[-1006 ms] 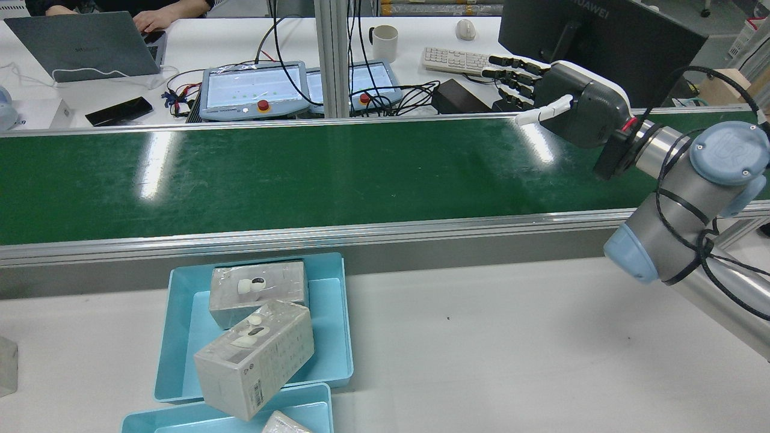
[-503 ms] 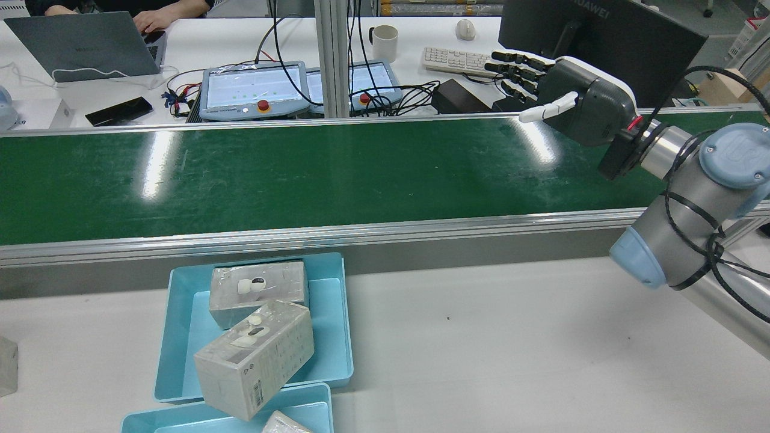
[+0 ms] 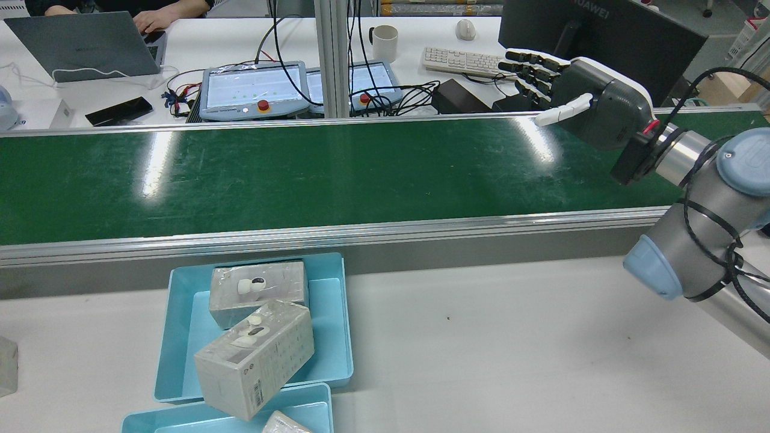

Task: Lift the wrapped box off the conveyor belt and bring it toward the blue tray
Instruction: 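Raise the right hand above the belt, fingers open, away from the robot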

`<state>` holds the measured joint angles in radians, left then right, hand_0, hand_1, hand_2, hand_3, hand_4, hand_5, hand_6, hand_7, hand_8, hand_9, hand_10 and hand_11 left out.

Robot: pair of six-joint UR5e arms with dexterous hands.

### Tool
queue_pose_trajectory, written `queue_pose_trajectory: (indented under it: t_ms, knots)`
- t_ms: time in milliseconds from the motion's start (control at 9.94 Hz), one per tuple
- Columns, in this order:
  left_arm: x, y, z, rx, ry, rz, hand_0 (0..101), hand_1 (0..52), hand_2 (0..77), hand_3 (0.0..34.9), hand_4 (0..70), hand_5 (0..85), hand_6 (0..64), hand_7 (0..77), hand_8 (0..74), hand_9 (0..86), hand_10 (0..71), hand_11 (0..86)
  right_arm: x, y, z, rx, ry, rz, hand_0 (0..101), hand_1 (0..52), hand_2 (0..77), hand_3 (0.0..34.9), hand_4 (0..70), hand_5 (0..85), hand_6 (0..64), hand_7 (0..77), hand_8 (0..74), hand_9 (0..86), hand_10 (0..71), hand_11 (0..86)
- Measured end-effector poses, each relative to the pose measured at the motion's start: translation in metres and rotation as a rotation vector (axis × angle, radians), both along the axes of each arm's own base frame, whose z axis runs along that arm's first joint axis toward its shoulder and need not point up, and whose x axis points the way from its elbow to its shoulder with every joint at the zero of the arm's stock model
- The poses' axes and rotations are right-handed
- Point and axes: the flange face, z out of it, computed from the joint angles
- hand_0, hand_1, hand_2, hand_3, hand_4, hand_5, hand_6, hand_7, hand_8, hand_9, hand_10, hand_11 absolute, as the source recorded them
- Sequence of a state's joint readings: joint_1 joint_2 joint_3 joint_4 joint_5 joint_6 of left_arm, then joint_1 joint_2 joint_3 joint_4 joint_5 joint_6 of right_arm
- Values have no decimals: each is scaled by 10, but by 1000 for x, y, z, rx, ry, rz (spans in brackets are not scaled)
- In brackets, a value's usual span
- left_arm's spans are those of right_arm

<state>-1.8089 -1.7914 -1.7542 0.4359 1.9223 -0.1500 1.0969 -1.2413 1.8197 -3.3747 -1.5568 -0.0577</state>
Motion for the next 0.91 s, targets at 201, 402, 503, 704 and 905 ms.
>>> queue_pose_trajectory:
  t_ms: [201, 402, 503, 704, 905]
  knots:
    - [0, 0, 0, 0, 0, 0, 0, 0, 5, 0, 0, 11, 0, 5, 5, 5, 5, 0, 1, 2, 13, -22, 14, 3, 487, 158, 104, 46, 60, 147, 0, 158, 0, 16, 0, 16]
    - [0, 0, 0, 0, 0, 0, 0, 0, 11, 0, 0, 11, 0, 5, 5, 5, 0, 5, 8, 0, 23, -40, 24, 14, 487, 125, 114, 45, 60, 147, 11, 158, 0, 16, 16, 11]
    - [0, 0, 0, 0, 0, 0, 0, 0, 5, 0, 0, 11, 0, 5, 5, 5, 5, 0, 14, -2, 27, -46, 31, 23, 486, 142, 93, 46, 76, 147, 16, 158, 0, 16, 16, 16]
    - [0, 0, 0, 0, 0, 0, 0, 0, 5, 0, 0, 11, 0, 5, 5, 5, 5, 0, 39, -10, 28, -53, 30, 65, 480, 125, 93, 40, 104, 142, 33, 164, 0, 16, 33, 54]
    - [0, 0, 0, 0, 0, 0, 0, 0, 11, 0, 0, 11, 0, 5, 5, 5, 5, 0, 70, -16, 23, -47, 24, 112, 478, 125, 98, 7, 213, 169, 71, 207, 0, 27, 11, 44]
